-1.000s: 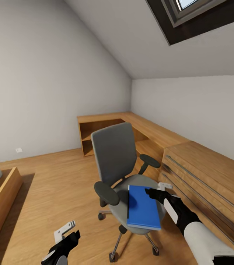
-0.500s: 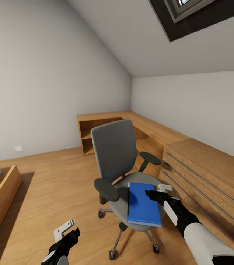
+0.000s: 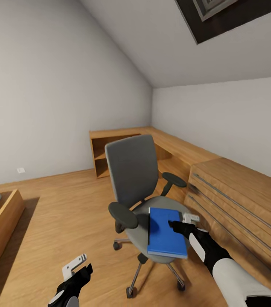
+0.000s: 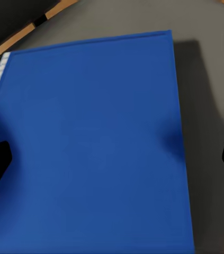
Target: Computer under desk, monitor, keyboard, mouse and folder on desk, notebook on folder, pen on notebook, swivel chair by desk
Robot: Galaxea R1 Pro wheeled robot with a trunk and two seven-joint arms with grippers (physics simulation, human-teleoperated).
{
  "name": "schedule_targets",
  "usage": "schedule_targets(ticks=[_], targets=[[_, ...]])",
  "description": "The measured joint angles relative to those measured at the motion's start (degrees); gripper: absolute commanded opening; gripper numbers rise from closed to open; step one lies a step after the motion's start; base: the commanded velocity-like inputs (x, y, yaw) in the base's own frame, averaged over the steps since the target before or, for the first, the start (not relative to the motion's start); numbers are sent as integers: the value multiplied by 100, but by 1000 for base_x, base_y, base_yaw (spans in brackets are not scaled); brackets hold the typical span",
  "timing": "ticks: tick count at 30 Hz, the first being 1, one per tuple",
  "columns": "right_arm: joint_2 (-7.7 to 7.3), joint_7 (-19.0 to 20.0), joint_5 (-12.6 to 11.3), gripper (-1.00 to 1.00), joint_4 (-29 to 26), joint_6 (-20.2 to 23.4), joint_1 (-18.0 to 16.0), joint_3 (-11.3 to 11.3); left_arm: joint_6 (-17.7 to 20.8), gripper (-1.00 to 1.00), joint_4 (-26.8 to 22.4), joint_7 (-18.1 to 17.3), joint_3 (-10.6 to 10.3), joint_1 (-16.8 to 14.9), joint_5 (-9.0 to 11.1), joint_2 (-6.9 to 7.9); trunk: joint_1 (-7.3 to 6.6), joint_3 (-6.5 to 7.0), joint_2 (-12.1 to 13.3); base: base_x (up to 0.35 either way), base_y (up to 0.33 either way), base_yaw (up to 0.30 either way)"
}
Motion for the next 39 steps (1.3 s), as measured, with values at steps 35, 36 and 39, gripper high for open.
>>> schedule_targets(ticks=[35,36,39], targets=[[14,-230,2,100,-48,35,-5,19,6,100,27,-8,0,-1,1,-2,725,-592,-1326,0,0,0],[14,-229,-1,100,-46,33,-5,19,6,100,27,-9,0,-1,0,-2,725,-592,-1326,0,0,0],[9,-210,-26,100,-42,33,-4,7,6,100,27,-10,-1,-1,8,2,725,-592,-1326,0,0,0]])
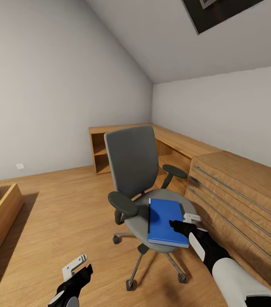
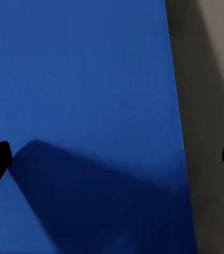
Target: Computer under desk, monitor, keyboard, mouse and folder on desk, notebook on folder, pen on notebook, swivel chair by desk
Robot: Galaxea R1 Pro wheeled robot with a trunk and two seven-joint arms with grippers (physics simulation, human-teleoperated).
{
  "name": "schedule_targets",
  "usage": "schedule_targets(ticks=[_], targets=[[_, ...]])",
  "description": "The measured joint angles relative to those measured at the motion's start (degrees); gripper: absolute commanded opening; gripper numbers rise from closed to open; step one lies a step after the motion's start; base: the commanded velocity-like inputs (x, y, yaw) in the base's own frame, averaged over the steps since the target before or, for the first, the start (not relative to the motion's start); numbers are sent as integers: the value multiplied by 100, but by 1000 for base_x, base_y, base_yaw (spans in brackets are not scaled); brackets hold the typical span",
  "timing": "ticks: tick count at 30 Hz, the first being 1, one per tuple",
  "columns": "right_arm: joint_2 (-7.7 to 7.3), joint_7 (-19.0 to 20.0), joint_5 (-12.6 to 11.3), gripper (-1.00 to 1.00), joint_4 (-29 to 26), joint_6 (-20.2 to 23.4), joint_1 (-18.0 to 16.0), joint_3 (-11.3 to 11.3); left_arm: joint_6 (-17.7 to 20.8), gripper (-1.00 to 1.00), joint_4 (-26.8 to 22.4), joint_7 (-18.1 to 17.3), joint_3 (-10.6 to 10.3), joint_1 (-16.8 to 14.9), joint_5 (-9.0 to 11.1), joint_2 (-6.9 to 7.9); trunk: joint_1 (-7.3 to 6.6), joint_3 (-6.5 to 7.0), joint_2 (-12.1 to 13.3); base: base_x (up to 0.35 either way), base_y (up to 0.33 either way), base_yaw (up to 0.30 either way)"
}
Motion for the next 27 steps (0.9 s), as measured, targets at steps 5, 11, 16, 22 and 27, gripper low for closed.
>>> schedule_targets(ticks=[5,11,16,22,27], targets=[[-1,-12,5,100,-16,30,0,8,7,100,56,-5,2,0,11,9,0,0,0,0,0,0],[-3,-18,8,100,-95,217,-1,-5,14,100,157,-14,8,0,17,19,0,0,0,-2,-1,0],[-2,-6,-6,100,-110,249,-1,-7,-5,100,219,-9,8,0,16,22,2,0,0,-154,-77,0],[-3,-14,-1,100,-89,262,-1,-10,-16,100,227,4,9,0,4,19,1,0,0,-147,-80,0],[-4,-18,9,100,-75,264,-1,-13,-17,100,227,9,9,0,1,16,0,0,0,-39,-12,0]])
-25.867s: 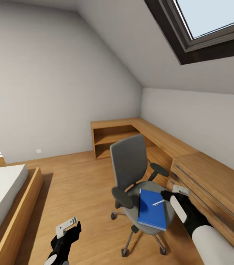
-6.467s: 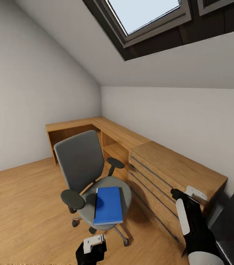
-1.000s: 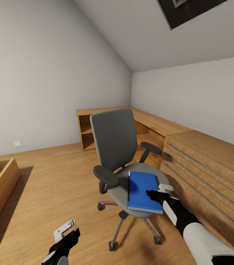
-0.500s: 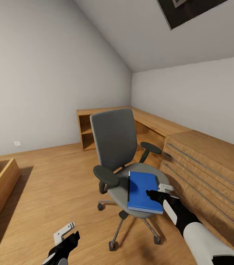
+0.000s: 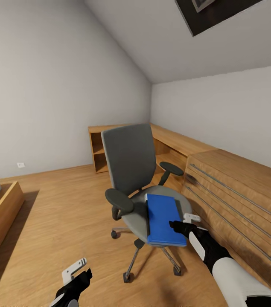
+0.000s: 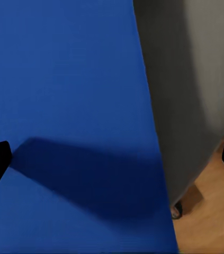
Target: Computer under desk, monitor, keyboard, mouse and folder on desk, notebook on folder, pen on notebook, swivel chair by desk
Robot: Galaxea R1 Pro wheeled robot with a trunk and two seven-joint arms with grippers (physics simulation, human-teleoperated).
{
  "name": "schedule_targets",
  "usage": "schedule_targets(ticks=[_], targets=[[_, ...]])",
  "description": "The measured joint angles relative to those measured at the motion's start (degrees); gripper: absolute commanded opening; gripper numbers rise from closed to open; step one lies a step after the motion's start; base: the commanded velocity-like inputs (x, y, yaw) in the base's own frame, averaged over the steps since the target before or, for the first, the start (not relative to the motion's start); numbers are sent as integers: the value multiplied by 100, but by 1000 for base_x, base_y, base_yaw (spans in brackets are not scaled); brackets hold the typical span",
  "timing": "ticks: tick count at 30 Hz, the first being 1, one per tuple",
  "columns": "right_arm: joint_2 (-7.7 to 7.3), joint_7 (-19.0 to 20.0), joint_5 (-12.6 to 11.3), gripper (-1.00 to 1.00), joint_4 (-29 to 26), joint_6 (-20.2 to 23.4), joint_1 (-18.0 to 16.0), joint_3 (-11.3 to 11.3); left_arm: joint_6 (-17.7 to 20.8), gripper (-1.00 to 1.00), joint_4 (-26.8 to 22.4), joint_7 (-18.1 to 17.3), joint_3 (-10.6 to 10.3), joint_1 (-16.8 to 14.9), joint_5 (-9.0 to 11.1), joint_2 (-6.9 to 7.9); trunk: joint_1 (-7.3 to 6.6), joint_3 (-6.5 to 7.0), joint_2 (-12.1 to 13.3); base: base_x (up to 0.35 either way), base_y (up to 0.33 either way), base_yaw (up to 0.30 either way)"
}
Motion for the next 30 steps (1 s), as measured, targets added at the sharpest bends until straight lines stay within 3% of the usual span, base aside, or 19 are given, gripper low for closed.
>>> schedule_targets(ticks=[15,30], targets=[[1,1,4,100,128,-7,0,0,-8,100,-7,1,-7,1,0,-11,0,0,0,-102,-20,0],[5,6,3,100,195,-25,3,10,-9,100,0,1,-9,0,0,-26,-329,268,601,-1,0,0]])
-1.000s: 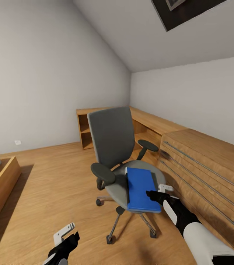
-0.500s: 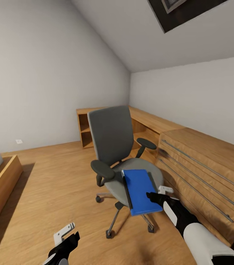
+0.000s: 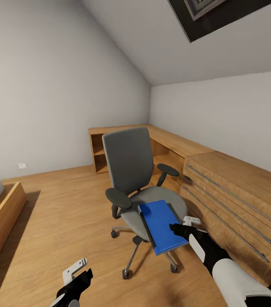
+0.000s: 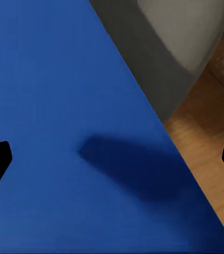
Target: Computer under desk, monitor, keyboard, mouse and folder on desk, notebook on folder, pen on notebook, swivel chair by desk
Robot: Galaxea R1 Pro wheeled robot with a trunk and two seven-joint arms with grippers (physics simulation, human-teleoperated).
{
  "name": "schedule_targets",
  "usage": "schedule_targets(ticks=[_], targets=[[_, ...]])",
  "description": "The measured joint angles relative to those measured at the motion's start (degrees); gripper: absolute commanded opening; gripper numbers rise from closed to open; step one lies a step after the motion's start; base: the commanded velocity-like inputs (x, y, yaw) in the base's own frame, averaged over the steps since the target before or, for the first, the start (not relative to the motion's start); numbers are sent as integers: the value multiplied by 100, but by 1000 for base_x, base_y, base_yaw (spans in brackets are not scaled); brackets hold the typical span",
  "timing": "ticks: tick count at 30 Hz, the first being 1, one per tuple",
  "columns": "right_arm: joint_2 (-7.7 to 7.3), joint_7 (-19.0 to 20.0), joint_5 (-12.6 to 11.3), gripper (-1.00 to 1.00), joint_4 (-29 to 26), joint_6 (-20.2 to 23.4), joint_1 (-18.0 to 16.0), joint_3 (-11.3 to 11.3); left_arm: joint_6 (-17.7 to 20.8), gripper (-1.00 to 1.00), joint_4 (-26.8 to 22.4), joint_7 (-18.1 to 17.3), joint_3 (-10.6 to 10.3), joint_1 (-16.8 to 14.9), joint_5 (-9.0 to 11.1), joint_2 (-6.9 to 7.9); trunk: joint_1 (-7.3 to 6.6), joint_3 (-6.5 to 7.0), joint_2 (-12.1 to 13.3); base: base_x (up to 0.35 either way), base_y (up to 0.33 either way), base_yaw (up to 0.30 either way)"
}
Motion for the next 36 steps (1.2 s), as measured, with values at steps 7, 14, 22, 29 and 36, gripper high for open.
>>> schedule_targets(ticks=[7,14,22,29,36], targets=[[3,2,1,100,6,-5,0,6,0,100,25,0,-20,0,0,-8,-154,126,281,0,0,0],[-9,35,-3,100,-54,-52,5,-8,0,100,84,15,-234,0,1,3,-308,251,562,0,0,0],[-55,57,-126,100,-530,-164,30,-87,0,100,147,17,-285,0,0,5,-483,395,882,0,0,0],[-467,445,-1190,100,-859,-153,171,-339,0,100,198,17,-318,0,2,-3,-637,521,1163,0,0,0],[-899,1651,-2344,100,-754,-124,303,-351,0,100,262,19,-352,0,-6,-3,-791,646,1444,0,0,0]])
